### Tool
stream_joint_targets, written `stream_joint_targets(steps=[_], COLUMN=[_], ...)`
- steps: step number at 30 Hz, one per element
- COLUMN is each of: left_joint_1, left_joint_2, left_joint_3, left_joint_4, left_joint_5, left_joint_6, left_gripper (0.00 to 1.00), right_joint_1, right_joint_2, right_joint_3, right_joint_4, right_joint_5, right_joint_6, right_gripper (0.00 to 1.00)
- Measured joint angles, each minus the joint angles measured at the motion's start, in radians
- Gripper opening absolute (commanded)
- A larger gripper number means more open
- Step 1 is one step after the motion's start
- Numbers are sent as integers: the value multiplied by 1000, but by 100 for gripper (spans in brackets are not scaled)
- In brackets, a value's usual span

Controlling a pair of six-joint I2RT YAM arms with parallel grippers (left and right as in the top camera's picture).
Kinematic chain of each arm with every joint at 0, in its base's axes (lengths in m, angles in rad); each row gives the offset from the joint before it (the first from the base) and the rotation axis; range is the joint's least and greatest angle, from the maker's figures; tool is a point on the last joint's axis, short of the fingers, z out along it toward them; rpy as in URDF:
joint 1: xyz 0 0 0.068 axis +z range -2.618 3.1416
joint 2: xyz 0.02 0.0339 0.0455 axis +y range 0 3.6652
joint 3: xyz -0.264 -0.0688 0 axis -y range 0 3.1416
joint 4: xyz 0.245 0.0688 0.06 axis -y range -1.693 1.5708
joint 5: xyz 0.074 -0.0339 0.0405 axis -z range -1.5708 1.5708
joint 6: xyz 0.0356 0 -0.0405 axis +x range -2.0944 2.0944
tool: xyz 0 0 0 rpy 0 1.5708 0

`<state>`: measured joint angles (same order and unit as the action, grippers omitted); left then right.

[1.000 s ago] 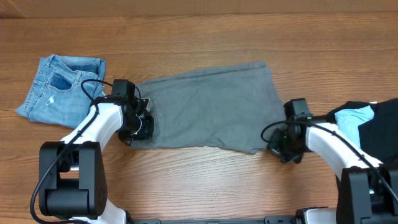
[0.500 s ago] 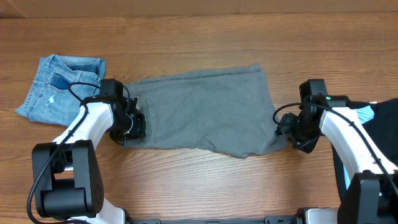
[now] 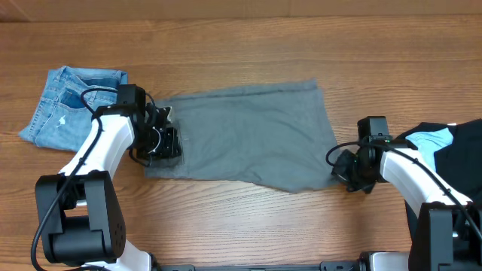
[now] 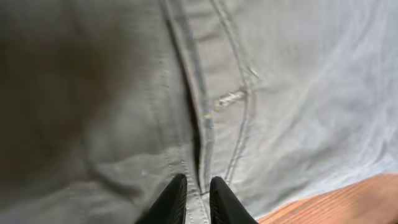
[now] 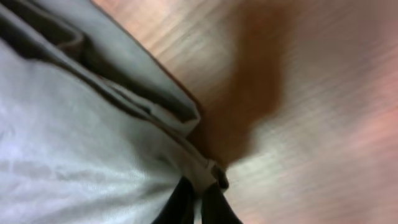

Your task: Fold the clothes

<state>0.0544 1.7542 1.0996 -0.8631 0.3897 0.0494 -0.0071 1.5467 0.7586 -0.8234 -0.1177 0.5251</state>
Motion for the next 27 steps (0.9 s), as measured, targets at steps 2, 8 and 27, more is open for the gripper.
stream_joint_targets(steps=[2, 8, 27], left_joint_1=[0, -24, -156], left_joint_2=[0, 0, 171], left_joint_3=[2, 5, 20], left_joint_4=[0, 133, 534], left_joint_5=[17, 136, -146], left_joint_6=[7, 9, -84], left_gripper=[19, 20, 10], right_joint_1=[-4, -6, 0], right_joint_2=[0, 1, -14], right_joint_3=[8, 19, 335], right_joint_4=[-73, -158, -131], right_joint_5=[30, 101, -108], right_joint_6=[19, 37, -117], right_gripper=[4, 10, 16])
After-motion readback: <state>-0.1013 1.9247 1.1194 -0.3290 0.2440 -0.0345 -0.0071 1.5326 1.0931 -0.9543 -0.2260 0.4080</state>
